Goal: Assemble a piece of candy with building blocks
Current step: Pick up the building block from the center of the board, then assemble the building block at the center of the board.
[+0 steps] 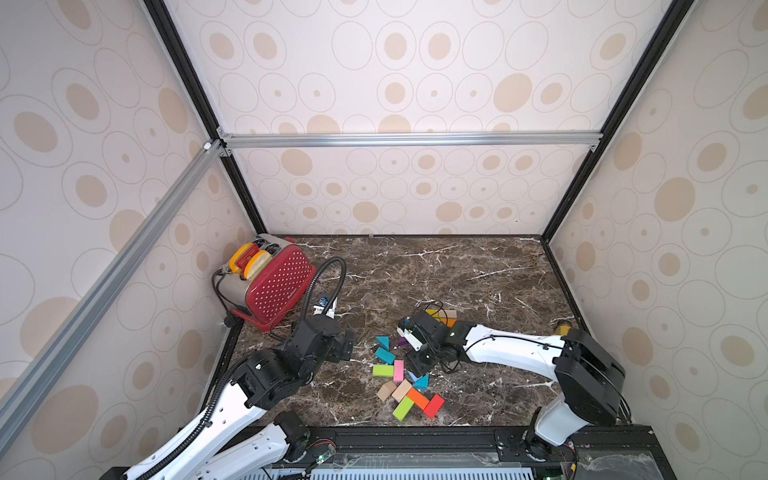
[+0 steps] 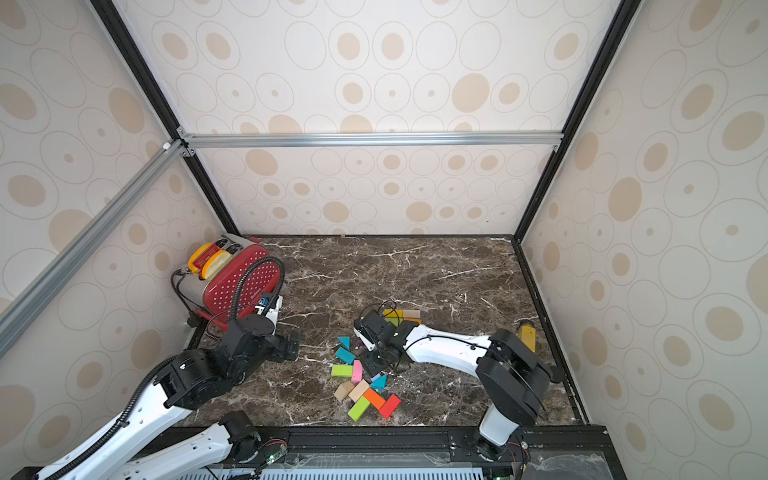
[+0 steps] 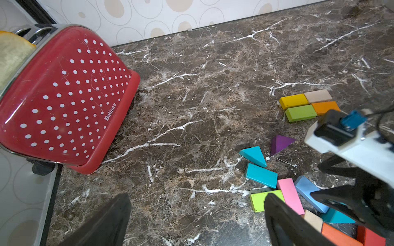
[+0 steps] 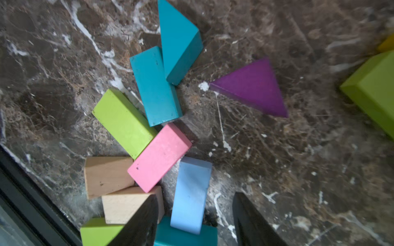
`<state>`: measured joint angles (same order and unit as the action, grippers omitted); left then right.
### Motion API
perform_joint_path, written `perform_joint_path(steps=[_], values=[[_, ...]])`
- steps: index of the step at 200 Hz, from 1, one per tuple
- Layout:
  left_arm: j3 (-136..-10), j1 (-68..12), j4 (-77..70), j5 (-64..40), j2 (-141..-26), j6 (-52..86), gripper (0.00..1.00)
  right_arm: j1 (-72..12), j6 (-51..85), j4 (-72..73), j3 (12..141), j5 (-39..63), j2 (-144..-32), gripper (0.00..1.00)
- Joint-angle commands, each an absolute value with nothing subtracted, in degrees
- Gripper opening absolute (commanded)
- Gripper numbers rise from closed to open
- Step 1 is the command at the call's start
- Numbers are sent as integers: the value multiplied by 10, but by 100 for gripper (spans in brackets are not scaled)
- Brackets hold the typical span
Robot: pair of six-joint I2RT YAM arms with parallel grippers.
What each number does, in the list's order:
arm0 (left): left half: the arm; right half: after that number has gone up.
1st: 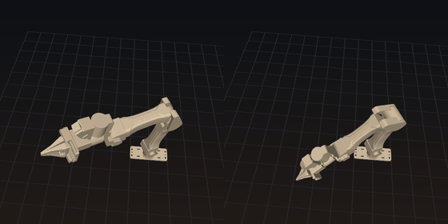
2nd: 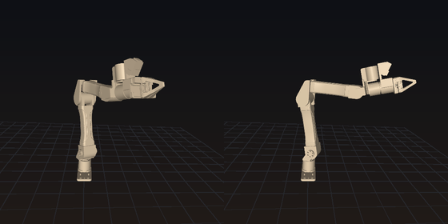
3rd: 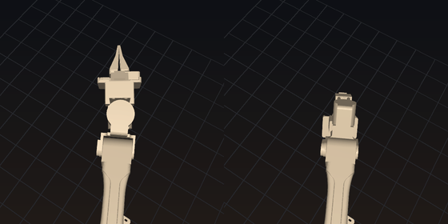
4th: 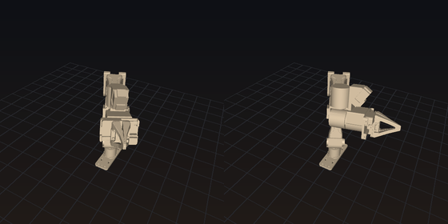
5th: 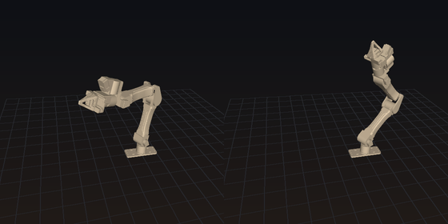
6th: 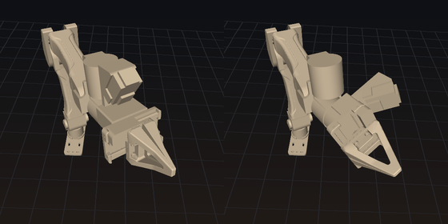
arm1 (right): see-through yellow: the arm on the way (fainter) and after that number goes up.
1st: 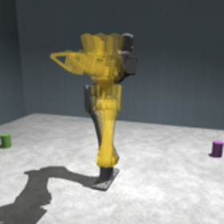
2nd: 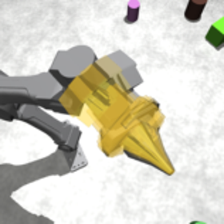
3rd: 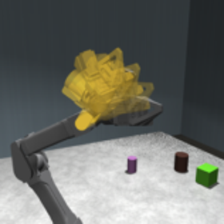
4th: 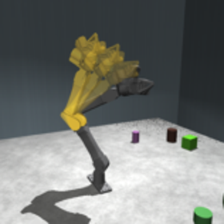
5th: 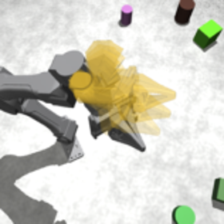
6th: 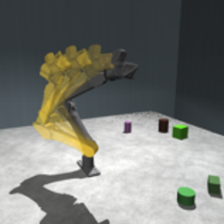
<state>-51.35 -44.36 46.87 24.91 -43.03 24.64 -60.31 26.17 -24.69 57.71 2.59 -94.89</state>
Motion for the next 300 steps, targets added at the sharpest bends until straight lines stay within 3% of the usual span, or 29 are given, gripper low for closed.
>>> perform_joint_path(steps=[1,66,135,209,300], values=[[-527,-440,479,260,-427,252,99,-608,274,-266,592,0,-975,60],[-524,-440,474,254,-425,245,99,-621,270,-280,601,-1,-1028,52],[-524,-441,479,262,-429,243,99,-610,201,-295,626,-53,-1041,31],[-521,-441,475,252,-430,238,99,-501,-91,-273,602,-1,-973,31],[-521,-441,474,251,-437,236,99,-479,-226,-285,655,6,-1045,33]])
